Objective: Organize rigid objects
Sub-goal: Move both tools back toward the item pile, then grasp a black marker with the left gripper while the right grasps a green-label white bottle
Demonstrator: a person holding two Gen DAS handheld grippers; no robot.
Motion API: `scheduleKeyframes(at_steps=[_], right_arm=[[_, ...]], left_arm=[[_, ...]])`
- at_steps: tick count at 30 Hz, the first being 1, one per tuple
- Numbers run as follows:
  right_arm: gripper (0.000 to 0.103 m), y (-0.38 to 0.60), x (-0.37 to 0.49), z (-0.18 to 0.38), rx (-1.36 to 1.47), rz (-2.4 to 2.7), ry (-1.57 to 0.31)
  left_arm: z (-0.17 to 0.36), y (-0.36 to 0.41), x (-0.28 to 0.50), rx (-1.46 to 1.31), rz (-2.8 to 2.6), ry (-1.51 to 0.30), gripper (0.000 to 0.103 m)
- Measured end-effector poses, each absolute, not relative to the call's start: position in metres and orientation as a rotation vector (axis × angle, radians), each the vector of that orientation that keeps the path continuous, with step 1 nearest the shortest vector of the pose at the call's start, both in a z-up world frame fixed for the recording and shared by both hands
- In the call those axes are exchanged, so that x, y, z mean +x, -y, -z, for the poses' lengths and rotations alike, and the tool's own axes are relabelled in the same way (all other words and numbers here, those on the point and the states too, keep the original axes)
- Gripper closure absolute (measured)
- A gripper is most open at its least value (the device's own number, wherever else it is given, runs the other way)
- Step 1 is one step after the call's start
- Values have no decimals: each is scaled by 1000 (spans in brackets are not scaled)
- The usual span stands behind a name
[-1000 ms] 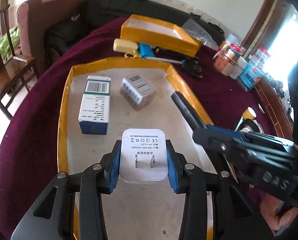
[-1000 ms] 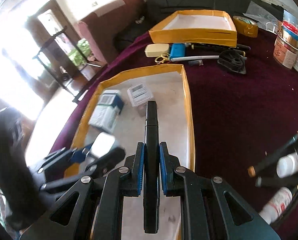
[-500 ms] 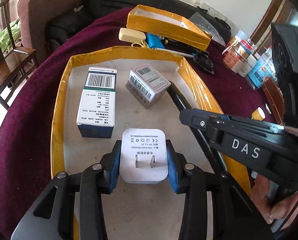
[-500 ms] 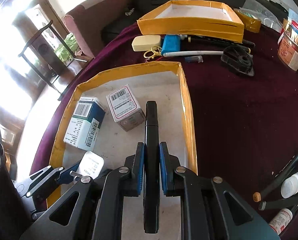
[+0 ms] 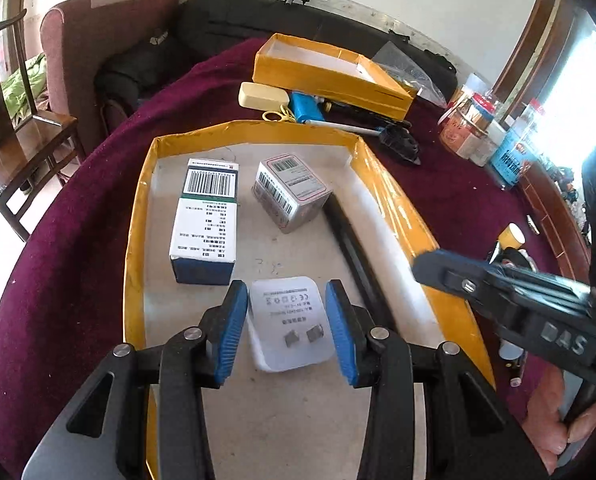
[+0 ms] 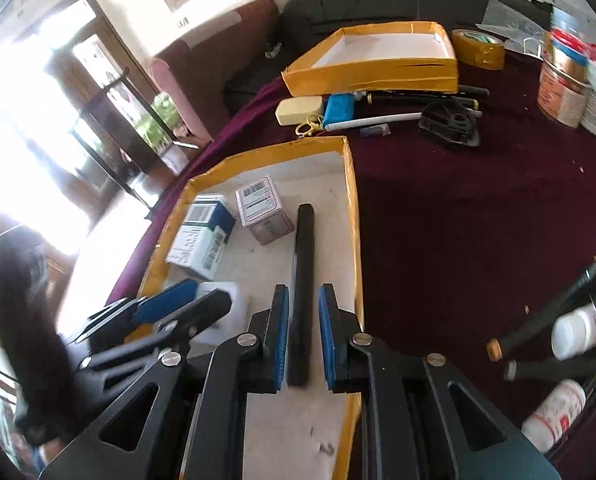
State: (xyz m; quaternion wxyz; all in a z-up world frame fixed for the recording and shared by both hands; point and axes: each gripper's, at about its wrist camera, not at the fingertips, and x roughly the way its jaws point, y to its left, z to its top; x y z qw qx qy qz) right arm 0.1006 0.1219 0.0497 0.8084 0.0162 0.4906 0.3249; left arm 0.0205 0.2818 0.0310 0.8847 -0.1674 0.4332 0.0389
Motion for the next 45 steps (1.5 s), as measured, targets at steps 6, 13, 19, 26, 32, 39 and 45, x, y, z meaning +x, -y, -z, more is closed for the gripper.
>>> scheduleKeyframes(at_steps=[6, 13, 19, 26, 32, 39, 45], right_arm=[[89, -65, 80, -64, 113, -699, -980], [90, 25, 80, -65, 200, -591, -914], [90, 110, 103, -61, 268, -418, -861], [89, 188, 133, -29, 344, -231, -829], [89, 204, 140, -23, 473, -299, -889], [89, 218, 141, -20, 527, -309, -892], [89, 226, 138, -21, 574, -325, -894]], left_arm=[[-41, -276, 6, -347, -101, -874, 64], [-74, -214, -27, -292, 11, -732, 55], [-67, -134, -28, -189, 172, -757, 55], [-60, -81, 6, -56, 248, -834, 55], [-49, -82, 73, -111, 180, -946, 55], [-22, -75, 140, -110, 27, -1023, 55], [-20, -38, 118, -42, 124, -1046, 56]])
